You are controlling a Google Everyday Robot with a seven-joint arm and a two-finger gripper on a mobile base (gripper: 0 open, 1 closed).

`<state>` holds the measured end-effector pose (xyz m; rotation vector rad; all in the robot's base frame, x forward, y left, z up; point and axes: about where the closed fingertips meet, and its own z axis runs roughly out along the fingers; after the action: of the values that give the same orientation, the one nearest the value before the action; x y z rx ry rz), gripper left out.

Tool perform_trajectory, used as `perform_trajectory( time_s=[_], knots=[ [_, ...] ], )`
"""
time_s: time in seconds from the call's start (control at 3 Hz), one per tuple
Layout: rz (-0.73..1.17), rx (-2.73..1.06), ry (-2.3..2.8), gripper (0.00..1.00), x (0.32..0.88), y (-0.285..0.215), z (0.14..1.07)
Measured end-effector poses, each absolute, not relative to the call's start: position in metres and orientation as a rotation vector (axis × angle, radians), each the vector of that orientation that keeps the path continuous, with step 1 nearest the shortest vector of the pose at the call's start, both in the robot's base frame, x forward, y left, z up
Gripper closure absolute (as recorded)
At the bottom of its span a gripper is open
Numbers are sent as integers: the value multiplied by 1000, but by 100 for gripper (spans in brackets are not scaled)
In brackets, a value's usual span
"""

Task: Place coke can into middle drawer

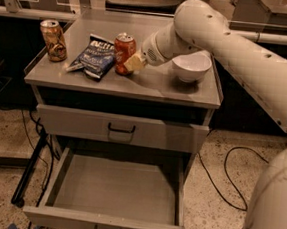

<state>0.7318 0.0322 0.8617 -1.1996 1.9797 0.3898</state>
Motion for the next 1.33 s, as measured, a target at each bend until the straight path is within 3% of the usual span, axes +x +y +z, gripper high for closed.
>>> perform_trajectory(
  time_s=[0.67, 1.33],
  knots=[
    [414, -1190, 1915, 100, 700, 23, 897],
    [357, -1158, 1936, 100, 624, -3, 917]
  ],
)
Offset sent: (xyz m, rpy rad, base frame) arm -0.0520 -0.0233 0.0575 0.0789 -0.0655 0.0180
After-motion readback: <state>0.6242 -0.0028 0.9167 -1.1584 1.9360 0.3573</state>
